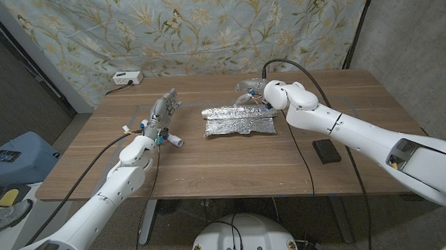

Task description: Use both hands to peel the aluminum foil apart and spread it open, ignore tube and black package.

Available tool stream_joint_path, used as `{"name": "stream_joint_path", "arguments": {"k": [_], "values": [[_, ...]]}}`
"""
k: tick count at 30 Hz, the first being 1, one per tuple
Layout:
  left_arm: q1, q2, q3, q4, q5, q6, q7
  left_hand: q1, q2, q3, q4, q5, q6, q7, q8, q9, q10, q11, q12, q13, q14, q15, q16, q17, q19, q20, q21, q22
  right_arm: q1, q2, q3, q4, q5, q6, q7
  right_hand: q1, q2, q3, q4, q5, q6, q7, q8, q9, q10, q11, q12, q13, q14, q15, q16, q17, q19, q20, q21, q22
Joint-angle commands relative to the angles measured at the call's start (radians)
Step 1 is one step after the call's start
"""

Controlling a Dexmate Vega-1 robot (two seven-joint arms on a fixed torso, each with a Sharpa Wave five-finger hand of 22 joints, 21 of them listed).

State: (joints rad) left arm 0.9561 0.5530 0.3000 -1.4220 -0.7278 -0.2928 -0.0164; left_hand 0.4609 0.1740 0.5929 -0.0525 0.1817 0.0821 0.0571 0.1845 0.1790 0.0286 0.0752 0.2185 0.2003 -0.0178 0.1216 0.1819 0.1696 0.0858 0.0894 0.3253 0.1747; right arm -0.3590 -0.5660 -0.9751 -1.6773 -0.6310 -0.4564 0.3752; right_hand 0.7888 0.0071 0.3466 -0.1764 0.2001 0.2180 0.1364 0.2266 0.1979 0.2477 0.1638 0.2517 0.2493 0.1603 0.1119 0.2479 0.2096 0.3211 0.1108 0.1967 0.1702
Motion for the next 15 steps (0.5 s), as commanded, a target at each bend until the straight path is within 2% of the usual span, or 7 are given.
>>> {"name": "stream_joint_path", "arguments": {"k": [1, 15], "values": [[0.011, 0.0, 0.002, -0.014, -0.003, 0.007, 0.007, 0.001, 0.009, -0.002, -0.004, 0.006, 0.004, 0.003, 0.003, 0.003, 0.0, 0.006, -0.001, 0.0, 0.001, 0.005, 0.003, 0.005, 0.002, 0.004, -0.004, 0.002, 0.006, 0.031, -0.025, 0.025, -0.02, -0.027, -0.006, 0.014, 0.001, 0.008, 0.004, 0.003, 0.019, 0.037, 0.008, 0.002, 0.016, -0.007, 0.008, 0.004, 0.021, -0.009, 0.011, 0.006, 0.009, 0.001, 0.008, 0.002], [0.014, -0.002, 0.007, -0.018, 0.0, 0.012, 0.015, 0.003, 0.01, -0.002, -0.005, 0.007, 0.01, 0.005, 0.005, 0.003, 0.003, 0.007, 0.0, 0.0, 0.005, 0.004, 0.004, 0.005, 0.006, 0.005, -0.006, 0.002, 0.035, 0.064, -0.061, 0.084, -0.026, -0.038, 0.01, 0.033, 0.002, 0.01, 0.006, 0.004, 0.023, 0.032, 0.006, 0.001, 0.016, -0.011, 0.007, 0.01, 0.048, -0.023, 0.028, 0.019, 0.007, 0.001, 0.005, 0.003]]}}
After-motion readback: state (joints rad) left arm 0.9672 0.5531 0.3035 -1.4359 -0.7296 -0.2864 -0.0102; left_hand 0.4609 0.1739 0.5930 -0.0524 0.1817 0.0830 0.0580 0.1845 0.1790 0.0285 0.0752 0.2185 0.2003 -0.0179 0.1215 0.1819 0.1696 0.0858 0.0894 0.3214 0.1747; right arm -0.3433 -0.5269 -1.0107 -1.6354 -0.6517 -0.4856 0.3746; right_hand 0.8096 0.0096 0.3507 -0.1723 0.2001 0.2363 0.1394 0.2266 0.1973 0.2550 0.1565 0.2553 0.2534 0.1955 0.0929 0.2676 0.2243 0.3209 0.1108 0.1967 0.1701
